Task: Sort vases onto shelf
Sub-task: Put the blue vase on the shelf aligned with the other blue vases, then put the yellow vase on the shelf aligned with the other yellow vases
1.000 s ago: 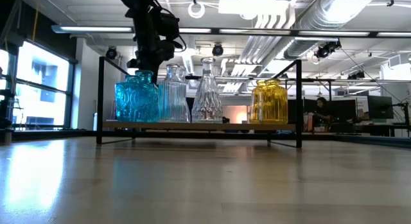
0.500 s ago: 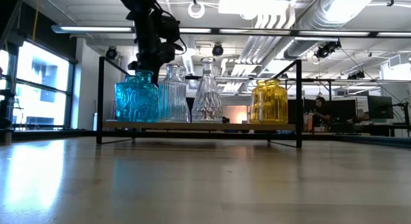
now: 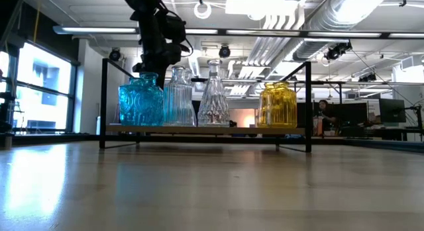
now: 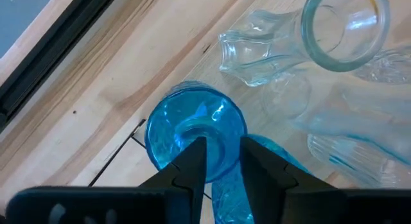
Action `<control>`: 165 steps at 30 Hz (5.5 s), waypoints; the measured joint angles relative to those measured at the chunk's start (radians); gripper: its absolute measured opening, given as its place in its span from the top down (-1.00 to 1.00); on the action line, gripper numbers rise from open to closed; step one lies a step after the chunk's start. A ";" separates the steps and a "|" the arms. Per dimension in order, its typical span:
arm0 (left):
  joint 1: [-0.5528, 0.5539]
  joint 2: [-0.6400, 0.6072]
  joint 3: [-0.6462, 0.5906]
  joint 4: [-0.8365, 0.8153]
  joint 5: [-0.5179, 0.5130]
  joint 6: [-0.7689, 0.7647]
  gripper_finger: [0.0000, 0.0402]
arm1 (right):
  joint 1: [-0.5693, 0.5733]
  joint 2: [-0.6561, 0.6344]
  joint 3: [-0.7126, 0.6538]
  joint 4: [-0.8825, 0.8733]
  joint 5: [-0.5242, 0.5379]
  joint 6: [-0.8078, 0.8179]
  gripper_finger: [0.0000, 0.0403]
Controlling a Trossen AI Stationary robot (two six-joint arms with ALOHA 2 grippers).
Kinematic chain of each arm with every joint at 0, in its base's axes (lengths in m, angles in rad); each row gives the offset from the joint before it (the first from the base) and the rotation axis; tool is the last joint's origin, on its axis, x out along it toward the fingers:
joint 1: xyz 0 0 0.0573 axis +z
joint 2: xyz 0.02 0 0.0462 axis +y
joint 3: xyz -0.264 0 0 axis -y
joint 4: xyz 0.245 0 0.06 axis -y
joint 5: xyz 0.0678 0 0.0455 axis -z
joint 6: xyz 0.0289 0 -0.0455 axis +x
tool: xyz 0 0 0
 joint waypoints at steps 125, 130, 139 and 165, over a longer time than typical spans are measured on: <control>-0.766 -0.258 0.671 -0.095 -0.278 -0.347 0.32 | -0.590 -0.296 -1.761 0.563 -1.568 -0.334 0.01; -0.766 -0.258 0.671 -0.095 -0.278 -0.339 0.32 | -0.590 -0.296 -1.761 0.583 -1.567 -0.309 0.01; -0.766 -0.258 0.671 -0.095 -0.278 -0.320 0.32 | -0.590 -0.296 -1.763 0.590 -1.568 -0.287 0.01; -0.775 -0.258 0.671 -0.095 -0.278 -0.320 0.32 | -0.551 -0.296 -1.801 0.623 -1.644 -0.251 0.01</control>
